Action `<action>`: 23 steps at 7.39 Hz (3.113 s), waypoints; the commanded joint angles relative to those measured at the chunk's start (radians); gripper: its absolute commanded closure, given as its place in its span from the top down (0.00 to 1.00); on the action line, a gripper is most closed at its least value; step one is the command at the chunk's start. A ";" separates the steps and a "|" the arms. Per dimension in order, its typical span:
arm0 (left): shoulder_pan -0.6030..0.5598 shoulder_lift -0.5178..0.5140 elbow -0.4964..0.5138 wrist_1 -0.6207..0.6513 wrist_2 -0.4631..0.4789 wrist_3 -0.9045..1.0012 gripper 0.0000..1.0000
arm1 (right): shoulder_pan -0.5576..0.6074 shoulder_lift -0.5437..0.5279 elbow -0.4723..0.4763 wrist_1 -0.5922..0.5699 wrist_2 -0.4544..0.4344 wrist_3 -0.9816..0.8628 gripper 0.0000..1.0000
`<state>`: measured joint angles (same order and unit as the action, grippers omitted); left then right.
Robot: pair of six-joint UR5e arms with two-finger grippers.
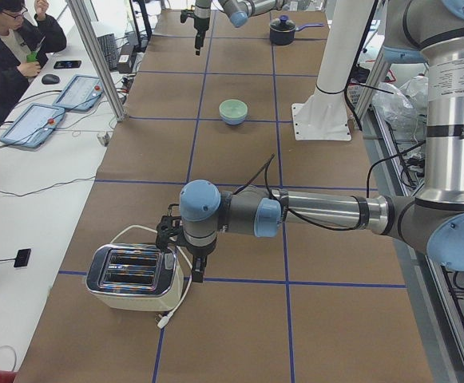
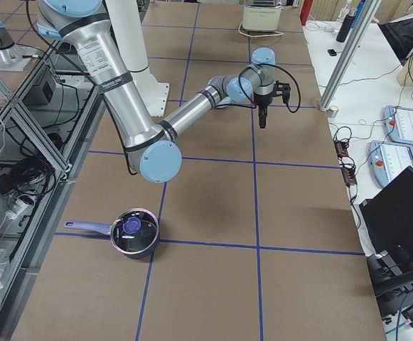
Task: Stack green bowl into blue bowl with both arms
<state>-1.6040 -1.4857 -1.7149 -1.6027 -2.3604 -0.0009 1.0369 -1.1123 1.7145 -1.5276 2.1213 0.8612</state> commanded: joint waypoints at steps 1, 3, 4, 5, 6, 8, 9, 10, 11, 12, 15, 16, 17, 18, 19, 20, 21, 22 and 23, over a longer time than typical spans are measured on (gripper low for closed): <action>-0.001 0.010 -0.002 0.000 0.009 0.004 0.98 | 0.174 -0.131 -0.021 -0.031 0.095 -0.286 1.00; -0.001 0.016 -0.008 0.003 0.010 0.004 0.98 | 0.268 -0.236 -0.019 -0.222 0.095 -0.522 1.00; 0.001 0.025 -0.009 0.001 0.009 0.004 0.98 | 0.320 -0.300 -0.022 -0.253 0.097 -0.650 1.00; 0.001 0.025 -0.009 0.001 0.009 0.004 0.98 | 0.368 -0.384 -0.021 -0.246 0.104 -0.727 1.00; 0.001 0.025 -0.006 0.001 0.009 0.004 0.98 | 0.393 -0.449 -0.016 -0.238 0.103 -0.741 1.00; 0.001 0.028 -0.005 0.001 0.010 0.004 0.98 | 0.448 -0.527 -0.018 -0.185 0.095 -0.799 1.00; 0.001 0.028 -0.005 0.001 0.009 0.004 0.98 | 0.454 -0.543 -0.021 -0.155 0.098 -0.832 1.00; 0.001 0.028 -0.006 0.001 0.010 0.004 0.98 | 0.457 -0.553 -0.013 -0.148 0.100 -0.831 1.00; 0.001 0.028 -0.006 0.001 0.010 0.004 0.98 | 0.457 -0.552 -0.012 -0.147 0.101 -0.828 1.00; 0.001 0.028 -0.006 0.001 0.009 0.004 0.98 | 0.457 -0.551 -0.009 -0.147 0.103 -0.824 1.00; 0.001 0.035 -0.008 0.000 0.009 0.004 0.98 | 0.457 -0.551 -0.006 -0.147 0.105 -0.826 1.00; 0.001 0.035 -0.008 0.000 0.009 0.004 0.98 | 0.457 -0.549 -0.006 -0.147 0.105 -0.824 1.00; 0.001 0.035 -0.008 0.000 0.009 0.004 0.98 | 0.457 -0.549 -0.004 -0.147 0.105 -0.824 1.00; 0.001 0.035 -0.008 0.000 0.009 0.004 0.98 | 0.457 -0.549 -0.004 -0.147 0.106 -0.824 1.00; 0.001 0.035 -0.006 0.000 0.009 0.004 0.98 | 0.457 -0.549 -0.003 -0.147 0.106 -0.824 1.00; 0.001 0.035 -0.008 0.000 0.009 0.004 0.98 | 0.457 -0.547 -0.003 -0.147 0.106 -0.824 1.00; 0.001 0.035 -0.008 0.000 0.009 0.004 0.98 | 0.457 -0.547 -0.003 -0.147 0.106 -0.824 1.00; 0.001 0.035 -0.008 0.000 0.009 0.004 0.98 | 0.457 -0.547 -0.004 -0.147 0.106 -0.823 1.00; 0.001 0.035 -0.008 0.000 0.009 0.004 0.98 | 0.456 -0.547 -0.004 -0.147 0.106 -0.823 1.00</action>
<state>-1.6030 -1.4511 -1.7226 -1.6030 -2.3516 0.0031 1.4938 -1.6598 1.7112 -1.6751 2.2273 0.0378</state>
